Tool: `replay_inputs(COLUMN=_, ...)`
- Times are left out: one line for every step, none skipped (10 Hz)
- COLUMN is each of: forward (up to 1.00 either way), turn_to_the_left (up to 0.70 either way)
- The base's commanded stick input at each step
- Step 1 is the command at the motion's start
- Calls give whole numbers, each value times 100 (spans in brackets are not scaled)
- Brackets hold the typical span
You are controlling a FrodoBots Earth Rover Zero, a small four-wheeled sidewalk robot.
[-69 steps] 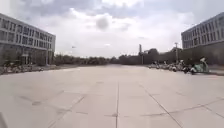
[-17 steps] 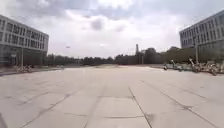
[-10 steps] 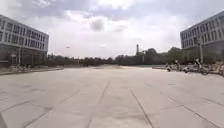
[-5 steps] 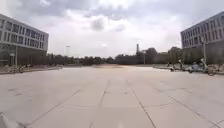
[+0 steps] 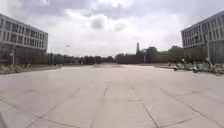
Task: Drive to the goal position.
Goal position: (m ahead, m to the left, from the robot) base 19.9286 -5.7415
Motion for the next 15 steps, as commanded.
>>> replay_inputs(forward=98, turn_to_the_left=0)
replay_inputs(forward=98, turn_to_the_left=0)
replay_inputs(forward=98, turn_to_the_left=0)
replay_inputs(forward=98, turn_to_the_left=0)
replay_inputs(forward=98, turn_to_the_left=0)
replay_inputs(forward=98, turn_to_the_left=0)
replay_inputs(forward=97, turn_to_the_left=0)
replay_inputs(forward=97, turn_to_the_left=0)
replay_inputs(forward=98, turn_to_the_left=0)
replay_inputs(forward=98, turn_to_the_left=0)
replay_inputs(forward=98, turn_to_the_left=0)
replay_inputs(forward=98, turn_to_the_left=0)
replay_inputs(forward=98, turn_to_the_left=0)
replay_inputs(forward=98, turn_to_the_left=0)
replay_inputs(forward=98, turn_to_the_left=0)
